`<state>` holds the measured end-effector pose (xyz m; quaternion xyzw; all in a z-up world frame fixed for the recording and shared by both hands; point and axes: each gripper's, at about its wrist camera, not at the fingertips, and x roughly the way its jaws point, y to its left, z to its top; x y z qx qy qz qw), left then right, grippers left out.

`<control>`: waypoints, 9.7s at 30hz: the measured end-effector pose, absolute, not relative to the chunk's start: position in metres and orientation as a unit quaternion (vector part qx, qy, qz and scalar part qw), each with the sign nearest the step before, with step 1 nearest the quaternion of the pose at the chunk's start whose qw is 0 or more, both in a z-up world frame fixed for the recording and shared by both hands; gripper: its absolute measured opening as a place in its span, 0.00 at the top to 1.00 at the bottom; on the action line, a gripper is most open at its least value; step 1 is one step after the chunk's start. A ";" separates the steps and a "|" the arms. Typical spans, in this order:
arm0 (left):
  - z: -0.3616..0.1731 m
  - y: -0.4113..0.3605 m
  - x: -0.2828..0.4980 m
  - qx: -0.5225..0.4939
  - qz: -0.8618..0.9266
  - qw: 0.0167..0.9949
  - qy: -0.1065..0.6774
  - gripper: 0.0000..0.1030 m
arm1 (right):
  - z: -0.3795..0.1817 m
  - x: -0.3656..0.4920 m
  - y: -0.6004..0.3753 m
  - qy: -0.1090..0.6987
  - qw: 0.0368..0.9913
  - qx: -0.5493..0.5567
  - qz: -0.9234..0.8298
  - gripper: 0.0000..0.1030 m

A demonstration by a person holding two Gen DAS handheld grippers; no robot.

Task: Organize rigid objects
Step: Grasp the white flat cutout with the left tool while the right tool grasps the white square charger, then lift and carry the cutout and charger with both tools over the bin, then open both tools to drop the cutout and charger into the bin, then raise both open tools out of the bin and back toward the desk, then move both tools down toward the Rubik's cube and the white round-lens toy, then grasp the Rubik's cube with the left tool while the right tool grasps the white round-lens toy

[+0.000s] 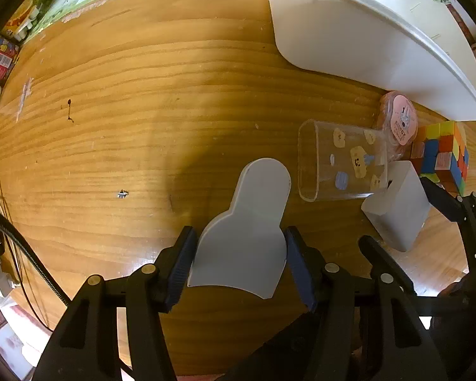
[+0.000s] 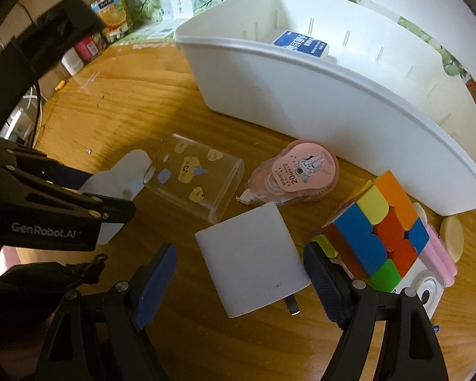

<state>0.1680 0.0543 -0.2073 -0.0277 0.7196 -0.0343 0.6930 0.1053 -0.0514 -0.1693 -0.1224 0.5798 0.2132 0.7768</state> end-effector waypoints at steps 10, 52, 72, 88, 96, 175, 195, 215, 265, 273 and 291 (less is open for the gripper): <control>-0.214 0.079 0.151 -0.060 -0.019 0.684 0.727 0.41 | -0.179 0.107 -0.039 0.577 0.778 -0.136 0.207 0.20; -0.132 0.154 0.057 -0.141 -0.024 0.742 0.654 0.42 | -0.111 0.050 -0.017 0.484 0.820 -0.106 0.287 0.47; -0.044 0.144 0.117 -0.102 -0.041 0.811 0.575 0.42 | -0.002 0.092 -0.044 0.306 0.908 -0.044 0.283 0.47; 0.002 0.086 0.199 -0.063 -0.094 0.853 0.510 0.42 | 0.008 0.160 -0.112 0.269 0.943 0.020 0.193 0.47; -0.026 0.045 0.232 -0.039 -0.142 0.837 0.528 0.42 | -0.031 0.194 -0.158 0.316 0.936 0.078 0.137 0.47; -0.035 0.022 0.033 -0.095 -0.145 0.895 0.411 0.16 | -0.066 0.000 -0.245 0.317 0.934 0.153 0.060 0.20; -0.067 -0.023 0.035 -0.137 -0.049 0.860 0.490 0.15 | -0.088 0.023 -0.269 0.375 0.912 0.041 0.163 0.20; -0.106 -0.053 0.057 -0.151 0.002 0.813 0.562 0.15 | -0.114 0.059 -0.283 0.406 0.883 -0.010 0.235 0.20; -0.186 -0.122 0.187 -0.013 -0.030 0.743 0.669 0.30 | -0.184 0.100 -0.224 0.431 0.829 -0.179 0.308 0.15; -0.186 -0.116 0.195 -0.043 -0.036 0.743 0.667 0.32 | -0.191 0.109 -0.218 0.436 0.828 -0.168 0.310 0.10; -0.150 -0.052 0.151 -0.122 -0.046 0.791 0.597 0.33 | -0.186 0.114 -0.216 0.450 0.814 -0.175 0.322 0.39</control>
